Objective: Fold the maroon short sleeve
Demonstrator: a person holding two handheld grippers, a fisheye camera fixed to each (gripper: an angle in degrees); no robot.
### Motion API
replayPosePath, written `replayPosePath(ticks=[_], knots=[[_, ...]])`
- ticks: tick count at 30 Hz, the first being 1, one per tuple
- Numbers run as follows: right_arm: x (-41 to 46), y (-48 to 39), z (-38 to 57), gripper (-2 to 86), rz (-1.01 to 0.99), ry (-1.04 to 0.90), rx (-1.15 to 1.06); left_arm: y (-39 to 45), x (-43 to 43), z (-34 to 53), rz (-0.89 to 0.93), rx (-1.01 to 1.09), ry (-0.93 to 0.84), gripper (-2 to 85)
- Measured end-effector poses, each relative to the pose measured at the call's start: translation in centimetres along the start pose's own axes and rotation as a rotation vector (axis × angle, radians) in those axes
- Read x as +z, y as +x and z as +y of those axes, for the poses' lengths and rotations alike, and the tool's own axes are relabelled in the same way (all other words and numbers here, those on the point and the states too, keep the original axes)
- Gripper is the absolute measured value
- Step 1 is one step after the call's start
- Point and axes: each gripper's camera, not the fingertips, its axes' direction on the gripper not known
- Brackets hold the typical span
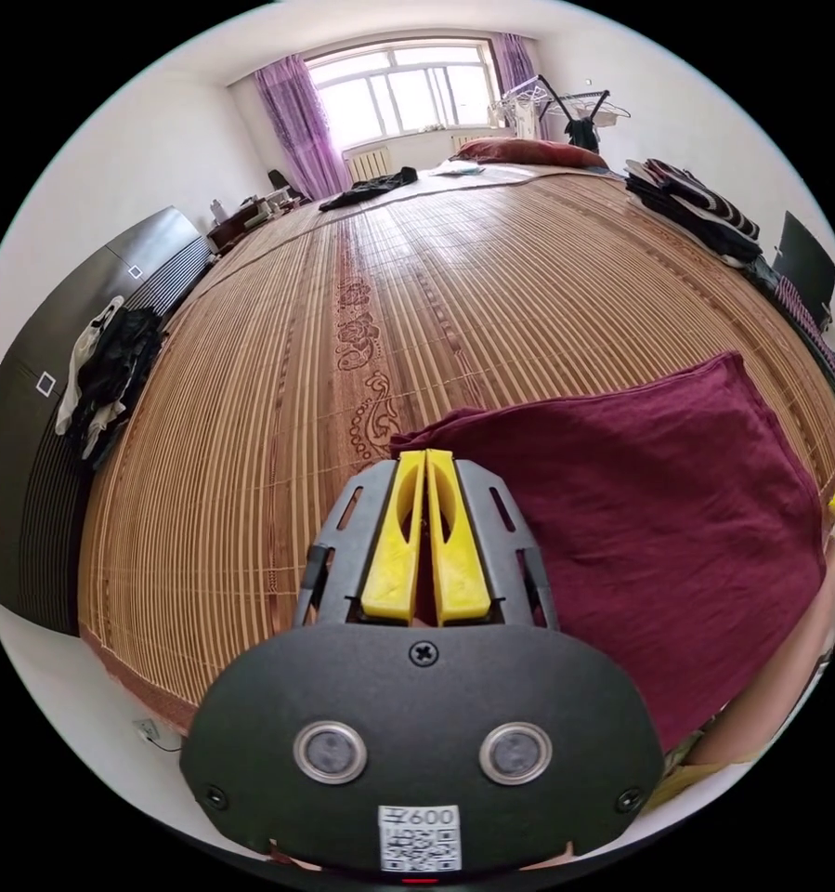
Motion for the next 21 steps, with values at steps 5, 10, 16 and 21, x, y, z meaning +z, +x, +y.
replayPosePath(ticks=[5,10,16,21], knots=[[5.5,-6.0,1.4,-0.9,0.24,-0.049,-0.219,2.7,0.6,1.2,-0.023,0.017,0.0,0.3],[7.4,-2.7,5.6,-0.9,0.152,-0.082,-0.092,5.0,1.3,2.7,-0.016,0.014,0.003,0.3],[3.6,-6.4,13.5,-0.9,0.313,0.152,-0.007,10.1,1.0,5.7,-0.108,0.035,0.054,0.6],[3.7,-14.3,24.6,-0.9,0.381,0.349,0.016,23.4,-6.6,18.2,-0.961,0.256,0.624,0.7]])
